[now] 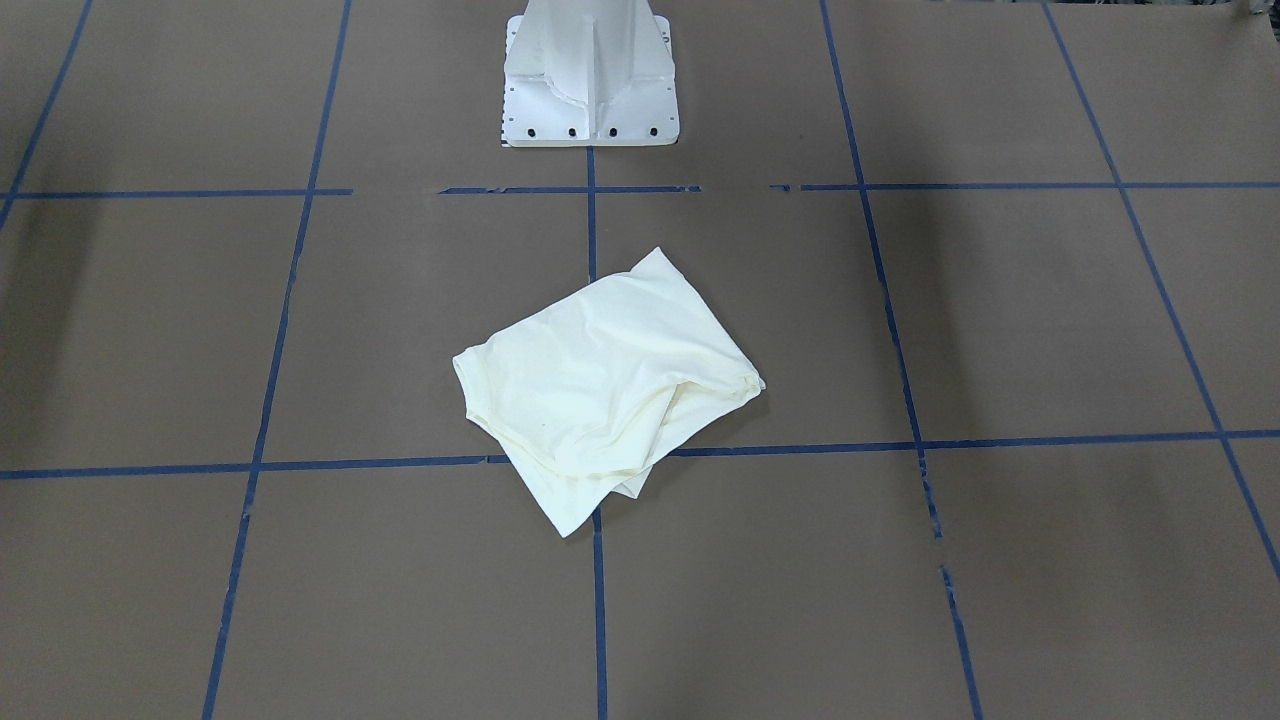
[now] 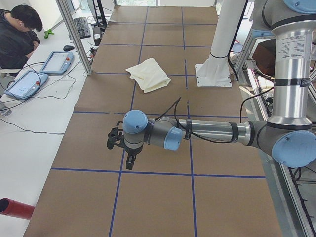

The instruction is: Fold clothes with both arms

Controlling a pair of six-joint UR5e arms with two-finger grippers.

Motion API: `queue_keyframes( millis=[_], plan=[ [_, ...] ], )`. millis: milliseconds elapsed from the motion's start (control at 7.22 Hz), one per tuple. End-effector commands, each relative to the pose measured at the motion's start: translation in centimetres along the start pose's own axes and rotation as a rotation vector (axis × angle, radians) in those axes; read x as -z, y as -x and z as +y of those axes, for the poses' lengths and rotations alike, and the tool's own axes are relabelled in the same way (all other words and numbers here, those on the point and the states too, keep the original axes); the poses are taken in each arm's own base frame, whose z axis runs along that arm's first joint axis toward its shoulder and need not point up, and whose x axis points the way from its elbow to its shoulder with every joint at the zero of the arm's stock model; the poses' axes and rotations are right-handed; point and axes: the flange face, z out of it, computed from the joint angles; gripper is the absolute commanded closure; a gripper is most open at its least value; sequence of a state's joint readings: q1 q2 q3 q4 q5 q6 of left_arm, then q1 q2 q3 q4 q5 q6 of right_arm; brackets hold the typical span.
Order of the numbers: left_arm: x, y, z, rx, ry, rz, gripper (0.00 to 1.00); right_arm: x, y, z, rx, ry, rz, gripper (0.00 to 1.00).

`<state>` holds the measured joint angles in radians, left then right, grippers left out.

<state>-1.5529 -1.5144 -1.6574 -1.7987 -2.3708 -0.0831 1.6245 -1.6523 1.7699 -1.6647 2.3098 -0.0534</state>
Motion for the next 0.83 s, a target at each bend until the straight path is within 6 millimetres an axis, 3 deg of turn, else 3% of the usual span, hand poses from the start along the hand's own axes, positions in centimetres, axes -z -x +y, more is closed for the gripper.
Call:
queue_keyframes(
  millis=[0, 692],
  plan=[
    [0.45, 0.56, 0.17, 0.024, -0.008, -0.002, 0.00, -0.32, -0.20, 0.11, -0.006, 0.007, -0.008, 0.00],
    [0.58, 0.43, 0.05, 0.051, -0.010, -0.004, 0.00, -0.31, 0.07, 0.09, -0.014, 0.005, -0.036, 0.00]
  ],
)
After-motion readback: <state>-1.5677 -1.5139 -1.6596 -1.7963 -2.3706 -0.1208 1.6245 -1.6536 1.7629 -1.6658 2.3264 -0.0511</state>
